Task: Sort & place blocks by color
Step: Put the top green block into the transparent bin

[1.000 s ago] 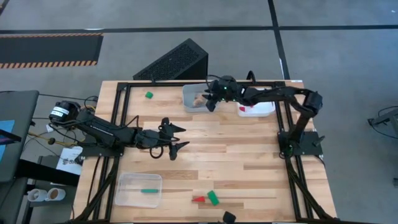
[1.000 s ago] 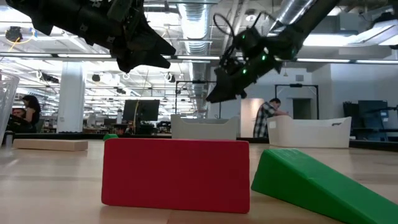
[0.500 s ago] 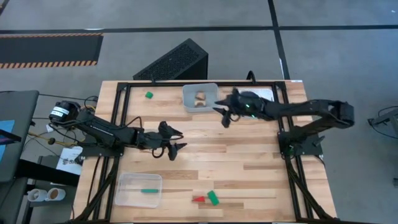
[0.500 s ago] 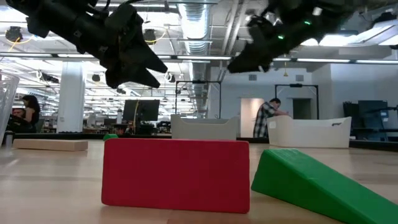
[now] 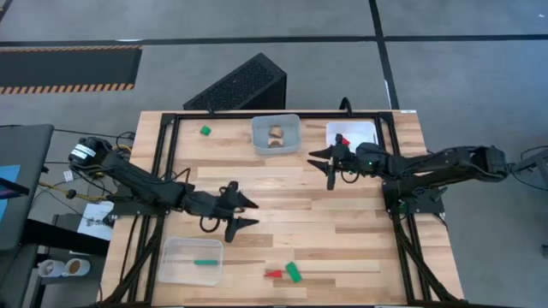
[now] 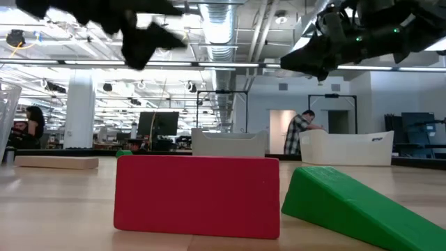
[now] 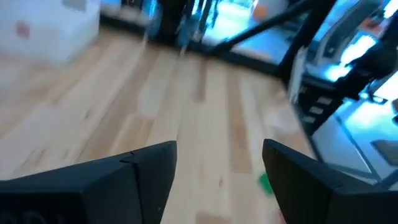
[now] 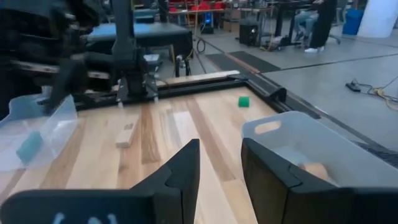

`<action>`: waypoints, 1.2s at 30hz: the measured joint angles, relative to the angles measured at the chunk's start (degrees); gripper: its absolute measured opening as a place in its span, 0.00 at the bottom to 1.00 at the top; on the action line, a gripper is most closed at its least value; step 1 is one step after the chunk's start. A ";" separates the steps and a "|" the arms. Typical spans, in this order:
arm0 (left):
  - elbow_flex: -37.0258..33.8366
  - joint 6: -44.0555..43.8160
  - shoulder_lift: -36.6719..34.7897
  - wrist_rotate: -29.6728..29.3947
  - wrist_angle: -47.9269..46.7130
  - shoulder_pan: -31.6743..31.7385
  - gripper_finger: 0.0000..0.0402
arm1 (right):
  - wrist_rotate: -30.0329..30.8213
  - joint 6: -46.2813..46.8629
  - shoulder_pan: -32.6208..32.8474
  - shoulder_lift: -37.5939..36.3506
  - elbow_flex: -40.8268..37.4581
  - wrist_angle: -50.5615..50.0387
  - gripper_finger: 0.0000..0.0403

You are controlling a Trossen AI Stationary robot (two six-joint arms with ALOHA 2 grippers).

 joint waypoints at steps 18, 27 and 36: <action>1.20 2.21 -1.93 -7.07 -11.95 18.72 0.58 | -0.11 -1.20 0.36 -0.58 -0.02 -0.94 0.35; 7.23 6.68 -1.34 8.67 -32.38 41.83 0.58 | -0.24 -1.32 0.37 -0.56 -0.02 -1.20 0.34; 18.54 12.80 1.14 15.92 -56.18 60.66 0.58 | -0.26 -0.77 1.34 -0.56 -0.02 2.97 0.35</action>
